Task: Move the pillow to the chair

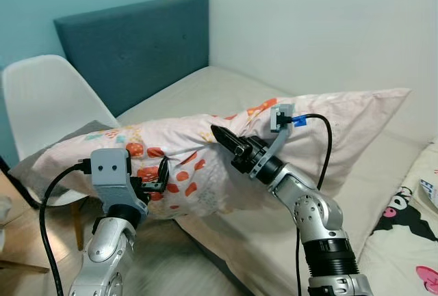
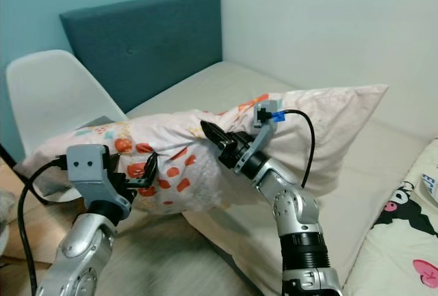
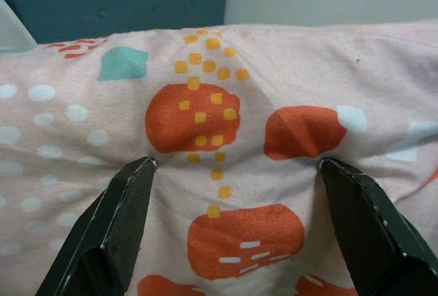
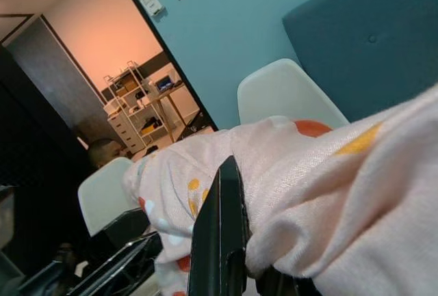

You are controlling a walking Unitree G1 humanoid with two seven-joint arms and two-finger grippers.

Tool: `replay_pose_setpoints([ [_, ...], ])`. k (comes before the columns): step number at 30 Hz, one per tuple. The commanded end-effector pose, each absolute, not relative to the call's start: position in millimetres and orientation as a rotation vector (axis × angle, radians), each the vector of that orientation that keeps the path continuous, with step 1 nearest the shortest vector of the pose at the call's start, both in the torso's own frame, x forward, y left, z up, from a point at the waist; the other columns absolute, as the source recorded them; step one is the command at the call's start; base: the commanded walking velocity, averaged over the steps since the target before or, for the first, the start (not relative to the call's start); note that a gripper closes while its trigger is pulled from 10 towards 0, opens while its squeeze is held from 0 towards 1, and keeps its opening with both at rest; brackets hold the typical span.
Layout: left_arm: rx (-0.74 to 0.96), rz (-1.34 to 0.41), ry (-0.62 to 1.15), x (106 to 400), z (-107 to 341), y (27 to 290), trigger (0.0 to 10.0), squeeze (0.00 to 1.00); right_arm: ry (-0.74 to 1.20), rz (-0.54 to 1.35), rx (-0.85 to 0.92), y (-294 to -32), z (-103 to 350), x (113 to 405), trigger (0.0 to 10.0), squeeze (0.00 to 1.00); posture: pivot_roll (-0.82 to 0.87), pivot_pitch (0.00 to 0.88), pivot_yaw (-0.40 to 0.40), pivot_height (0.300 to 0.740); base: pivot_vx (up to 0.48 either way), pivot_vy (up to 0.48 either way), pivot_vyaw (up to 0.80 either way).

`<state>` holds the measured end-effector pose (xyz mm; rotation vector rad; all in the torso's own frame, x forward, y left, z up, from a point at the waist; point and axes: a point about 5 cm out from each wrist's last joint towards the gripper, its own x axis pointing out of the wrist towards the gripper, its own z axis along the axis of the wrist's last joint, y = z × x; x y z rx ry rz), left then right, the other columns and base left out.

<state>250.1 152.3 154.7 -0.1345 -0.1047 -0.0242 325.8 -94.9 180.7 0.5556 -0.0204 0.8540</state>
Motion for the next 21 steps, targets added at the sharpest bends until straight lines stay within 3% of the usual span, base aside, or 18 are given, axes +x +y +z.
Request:
replay_pose_setpoints([
  [1, -0.118, -0.023, -0.077, 252.1, 151.1, 152.3, 10.0, 0.0, -0.13, 0.892, 0.527, -93.2, 199.7, 323.9, 10.0, 0.0, 0.1, 0.0, -0.022, 0.74, 0.0, 0.0, 0.52],
  [6, -0.125, -0.031, -0.066, 253.4, 150.0, 151.7, 10.0, 0.0, -0.132, 0.889, 0.525, -93.0, 199.9, 323.8, 10.0, 0.0, 0.1, 0.0, -0.022, 0.74, -0.192, 0.0, 0.52],
  [21, -0.082, -0.059, -0.084, 254.6, 152.3, 149.6, 10.0, 0.0, -0.13, 0.88, 0.506, -92.1, 198.6, 322.8, 10.0, 0.0, 0.1, 0.0, -0.02, 0.74, 0.0, 0.0, 0.52],
])
